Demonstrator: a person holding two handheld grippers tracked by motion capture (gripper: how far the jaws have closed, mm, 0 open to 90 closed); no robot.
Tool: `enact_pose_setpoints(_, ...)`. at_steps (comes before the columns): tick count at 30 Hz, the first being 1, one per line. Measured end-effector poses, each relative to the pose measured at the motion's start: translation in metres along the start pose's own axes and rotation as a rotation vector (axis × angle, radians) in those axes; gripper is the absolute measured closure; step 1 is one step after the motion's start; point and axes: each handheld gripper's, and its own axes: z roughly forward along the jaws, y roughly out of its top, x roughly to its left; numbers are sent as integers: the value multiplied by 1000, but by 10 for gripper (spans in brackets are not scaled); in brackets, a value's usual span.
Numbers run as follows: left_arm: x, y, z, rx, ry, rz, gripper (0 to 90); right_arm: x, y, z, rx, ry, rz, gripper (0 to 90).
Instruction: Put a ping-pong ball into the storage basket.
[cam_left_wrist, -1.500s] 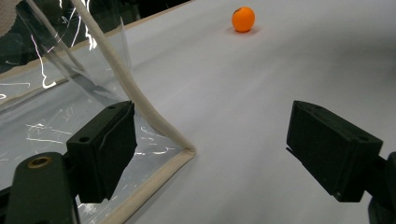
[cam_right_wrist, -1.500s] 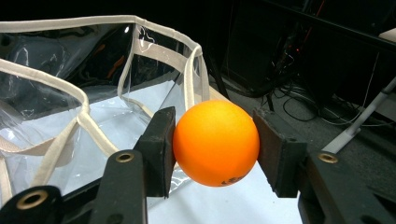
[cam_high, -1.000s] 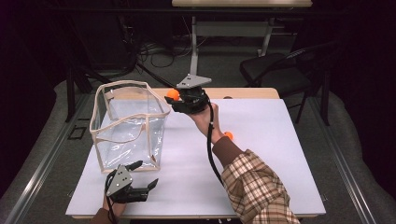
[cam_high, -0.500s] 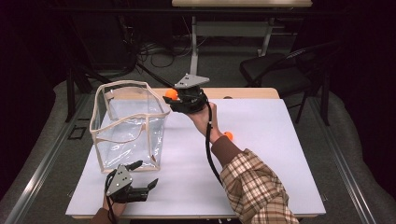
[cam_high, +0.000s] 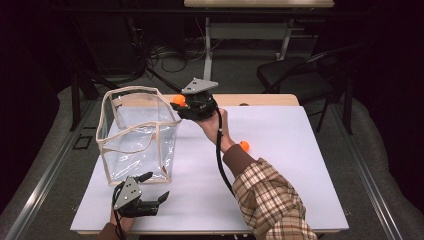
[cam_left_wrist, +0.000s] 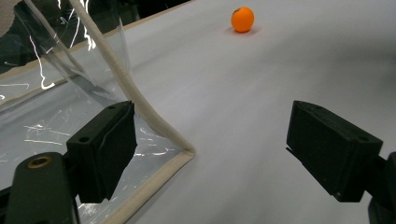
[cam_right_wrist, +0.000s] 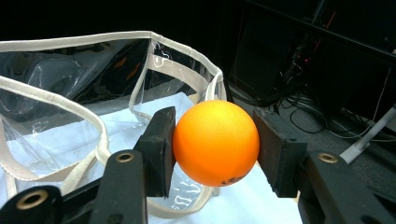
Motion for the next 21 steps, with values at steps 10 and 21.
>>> enact_pose_setpoints(10,0,0,0,-1,1,-1,159,5,5,8,3,12,-3,510)
enact_pose_setpoints(21,0,0,0,0,0,1,159,8,10,12,6,18,-7,510)
